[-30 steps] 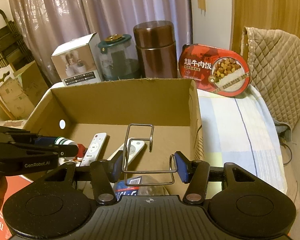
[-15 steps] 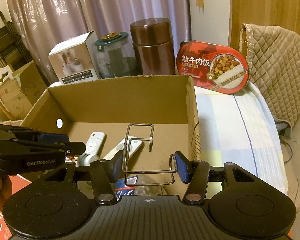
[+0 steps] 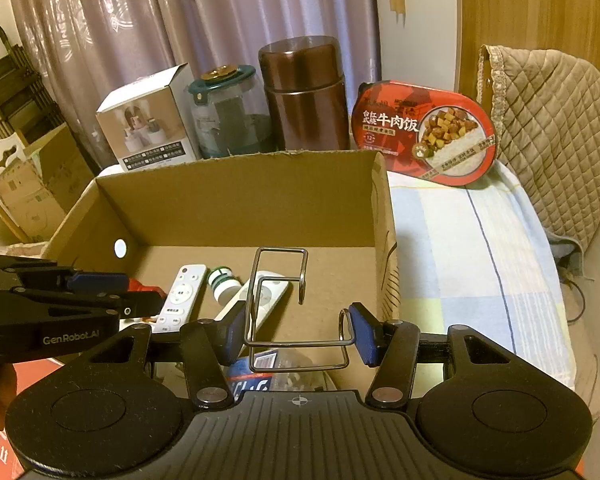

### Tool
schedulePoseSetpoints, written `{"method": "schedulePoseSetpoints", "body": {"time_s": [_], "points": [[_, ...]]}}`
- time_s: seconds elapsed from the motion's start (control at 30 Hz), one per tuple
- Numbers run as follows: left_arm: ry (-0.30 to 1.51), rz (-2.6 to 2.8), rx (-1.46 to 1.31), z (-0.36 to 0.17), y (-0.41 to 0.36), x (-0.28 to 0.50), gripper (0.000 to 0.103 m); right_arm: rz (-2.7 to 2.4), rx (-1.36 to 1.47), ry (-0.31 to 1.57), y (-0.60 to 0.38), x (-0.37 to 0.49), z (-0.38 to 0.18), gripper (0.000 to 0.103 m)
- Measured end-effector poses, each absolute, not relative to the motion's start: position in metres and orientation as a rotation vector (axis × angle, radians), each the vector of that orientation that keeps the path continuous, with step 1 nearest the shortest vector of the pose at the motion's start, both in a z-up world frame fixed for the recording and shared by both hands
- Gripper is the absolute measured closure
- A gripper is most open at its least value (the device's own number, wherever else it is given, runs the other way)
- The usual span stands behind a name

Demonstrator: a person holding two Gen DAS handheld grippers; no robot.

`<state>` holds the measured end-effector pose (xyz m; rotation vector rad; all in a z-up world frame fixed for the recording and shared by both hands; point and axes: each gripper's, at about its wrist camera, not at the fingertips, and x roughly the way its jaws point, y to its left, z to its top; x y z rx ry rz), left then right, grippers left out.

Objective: Organize rigid objects
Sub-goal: 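Open both tools to drop the lip balm tin and wire holder into the box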

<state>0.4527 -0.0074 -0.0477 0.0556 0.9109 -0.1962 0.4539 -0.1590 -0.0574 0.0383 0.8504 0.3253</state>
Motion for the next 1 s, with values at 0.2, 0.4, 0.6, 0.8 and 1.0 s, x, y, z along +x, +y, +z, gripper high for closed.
{"method": "schedulePoseSetpoints", "body": {"time_s": [0.2, 0.4, 0.6, 0.8, 1.0], "points": [[0.906, -0.2, 0.057, -0.047, -0.007, 0.451, 0.07, 0.321, 0.038, 0.853, -0.159, 0.454, -0.058, 0.052], [0.905, -0.2, 0.054, -0.047, -0.007, 0.451, 0.07, 0.318, 0.044, 0.851, -0.159, 0.456, -0.058, 0.052], [0.895, -0.193, 0.05, -0.046, -0.004, 0.446, 0.07, 0.338, 0.053, 0.832, -0.16, 0.457, -0.056, 0.052], [0.847, -0.178, 0.032, -0.03, 0.002, 0.426, 0.058, 0.33, 0.064, 0.77, -0.166, 0.444, -0.041, 0.037], [0.772, -0.164, -0.016, -0.003, 0.01, 0.381, 0.036, 0.337, 0.106, 0.721, -0.177, 0.407, -0.018, 0.033]]}}
